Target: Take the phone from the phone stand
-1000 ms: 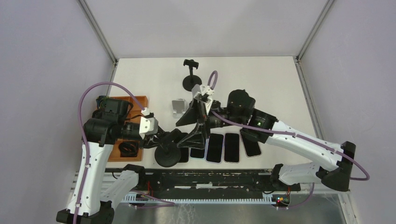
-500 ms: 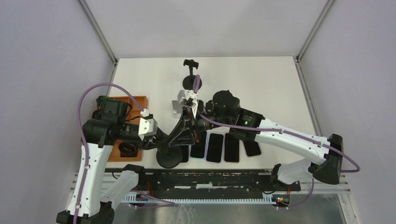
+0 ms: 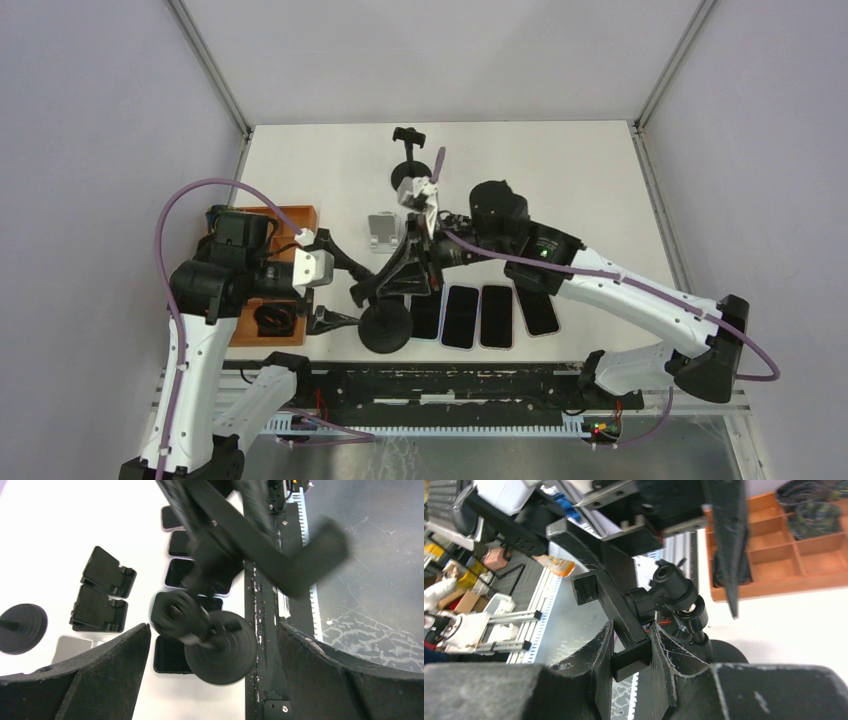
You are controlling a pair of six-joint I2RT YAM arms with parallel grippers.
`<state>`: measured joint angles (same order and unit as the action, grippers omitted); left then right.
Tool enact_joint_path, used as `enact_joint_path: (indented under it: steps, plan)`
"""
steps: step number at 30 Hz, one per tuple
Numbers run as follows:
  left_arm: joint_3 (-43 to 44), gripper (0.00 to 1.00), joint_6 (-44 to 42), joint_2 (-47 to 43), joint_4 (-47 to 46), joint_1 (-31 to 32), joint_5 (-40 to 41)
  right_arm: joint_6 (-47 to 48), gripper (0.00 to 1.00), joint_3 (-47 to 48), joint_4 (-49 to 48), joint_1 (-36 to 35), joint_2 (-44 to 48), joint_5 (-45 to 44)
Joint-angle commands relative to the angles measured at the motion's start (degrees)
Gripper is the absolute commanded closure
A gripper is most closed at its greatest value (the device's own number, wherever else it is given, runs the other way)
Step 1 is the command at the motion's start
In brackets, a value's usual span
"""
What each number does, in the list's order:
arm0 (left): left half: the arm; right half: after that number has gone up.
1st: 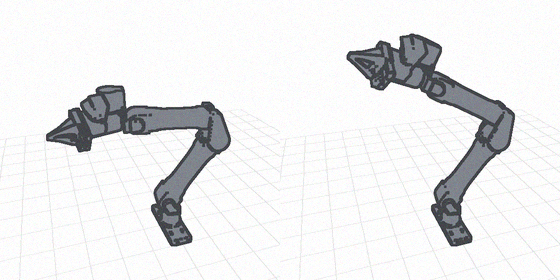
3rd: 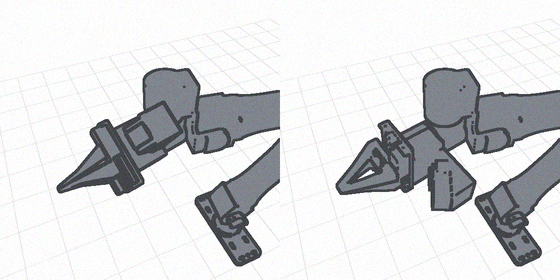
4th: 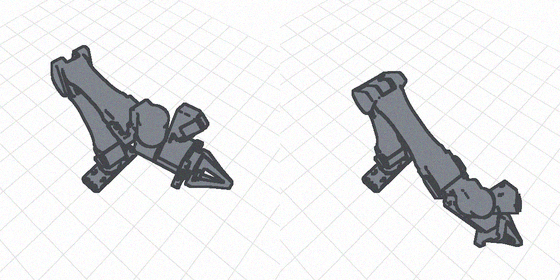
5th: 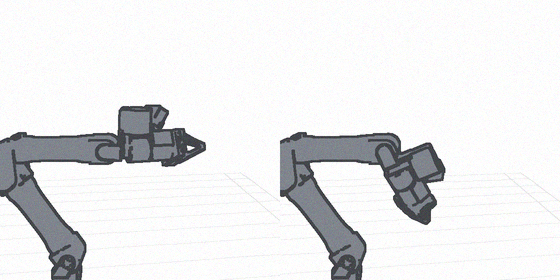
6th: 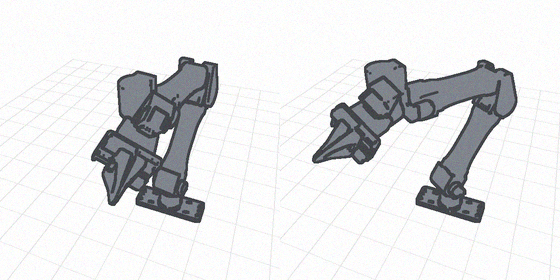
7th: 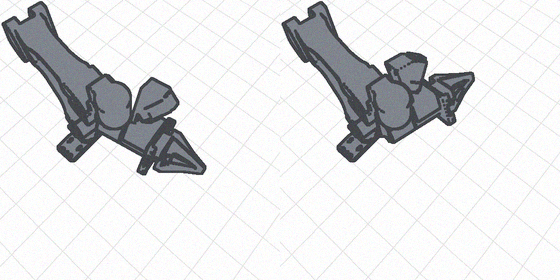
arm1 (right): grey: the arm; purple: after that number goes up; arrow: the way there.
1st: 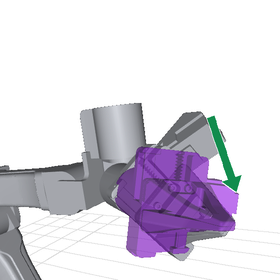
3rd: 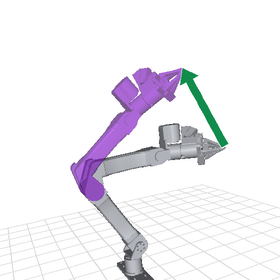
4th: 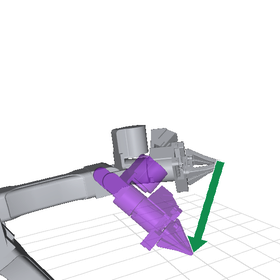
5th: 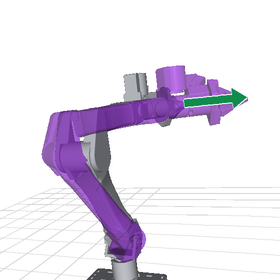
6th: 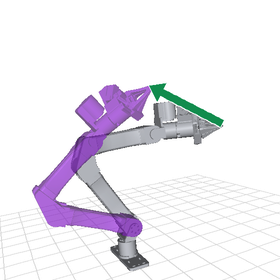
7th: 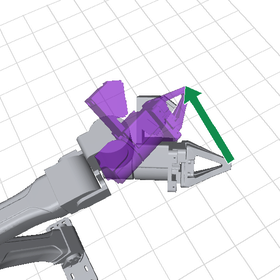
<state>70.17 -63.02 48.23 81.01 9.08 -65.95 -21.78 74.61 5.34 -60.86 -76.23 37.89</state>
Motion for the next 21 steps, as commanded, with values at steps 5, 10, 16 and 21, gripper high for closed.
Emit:
enact_joint_path:
  steps: [5,10,16,21]
  plan:
    - [2.52,0.0,19.56,-2.26,-16.45,0.06,4.05,0.68,1.0,5.74,1.92,16.77,10.59,-4.27]
    - [4.26,0.0,24.8,-1.05,-18.65,0.06,8.16,6.08,1.0,9.74,8.69,26.96,9.26,-9.21]
    - [4.66,0.0,27.68,-0.58,-18.0,0.06,10.55,5.9,1.0,9.17,3.63,39.12,3.28,-8.22]
    - [3.07,0.0,29.8,-1.19,-19.55,0.06,14.01,5.5,1.0,9.74,-1.74,46.01,-3.62,-7.73]
